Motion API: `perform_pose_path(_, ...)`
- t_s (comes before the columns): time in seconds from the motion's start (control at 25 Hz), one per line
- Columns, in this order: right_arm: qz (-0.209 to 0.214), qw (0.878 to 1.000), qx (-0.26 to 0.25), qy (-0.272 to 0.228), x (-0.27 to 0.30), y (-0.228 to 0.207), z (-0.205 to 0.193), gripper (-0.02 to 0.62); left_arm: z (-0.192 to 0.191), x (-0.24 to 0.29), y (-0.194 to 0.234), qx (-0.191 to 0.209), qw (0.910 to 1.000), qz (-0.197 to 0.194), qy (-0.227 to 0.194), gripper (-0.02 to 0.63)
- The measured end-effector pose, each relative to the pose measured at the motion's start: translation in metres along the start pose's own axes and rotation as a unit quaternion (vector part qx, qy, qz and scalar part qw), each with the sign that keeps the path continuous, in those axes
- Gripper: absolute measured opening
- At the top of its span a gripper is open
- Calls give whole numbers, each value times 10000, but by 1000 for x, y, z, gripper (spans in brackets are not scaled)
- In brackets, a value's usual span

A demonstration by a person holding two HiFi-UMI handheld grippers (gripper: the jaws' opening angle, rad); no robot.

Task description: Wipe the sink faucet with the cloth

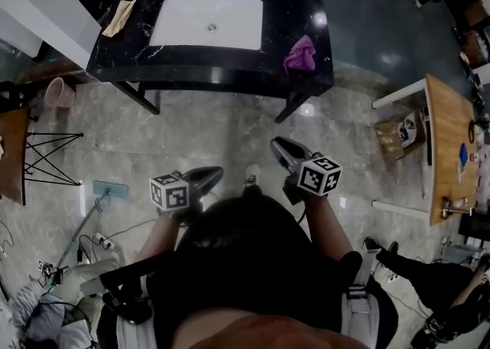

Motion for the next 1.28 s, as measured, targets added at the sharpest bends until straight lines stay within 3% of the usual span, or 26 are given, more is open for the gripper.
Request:
perform_pose_path(0.2, -1325, 9903, -338, -237, 25, -126, 88, 141, 16, 31, 9, -47, 9994, 341, -99, 2)
perform_pose_path(0.4, -1710, 9825, -731, -110, 77, -200, 170, 205, 36, 58, 8, -53, 9973, 617, -383, 2)
perform_pose_path(0.6, -2194, 9735, -535, 347, 129, -252, 198, 275, 53, 53, 7, -58, 9933, 915, -701, 2)
perform_pose_path(0.88, -2615, 9567, -556, 1148, 172, -288, 187, 265, 78, 40, 22, -177, 9903, 1008, -941, 2)
perform_pose_path(1.04, -2720, 9462, -1056, 1396, 181, -284, 179, 171, 99, 31, 51, -275, 9915, 903, -896, 2)
perform_pose_path(1.12, -2671, 9466, -1115, 1417, 185, -277, 175, 131, 115, 26, 70, -358, 9929, 794, -813, 2)
perform_pose_path(1.28, -2617, 9475, -1461, 1114, 179, -252, 188, 117, 159, 26, 98, -319, 9970, 421, -560, 2)
Point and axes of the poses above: the fingertips, and each gripper's own axes: x forward along the fingers, y to its left, z out of its top, the point moved 1 cm from there along -x, backward along the fingers, and after that the axes turned 7 degrees about -y, right-handed, at the moved point
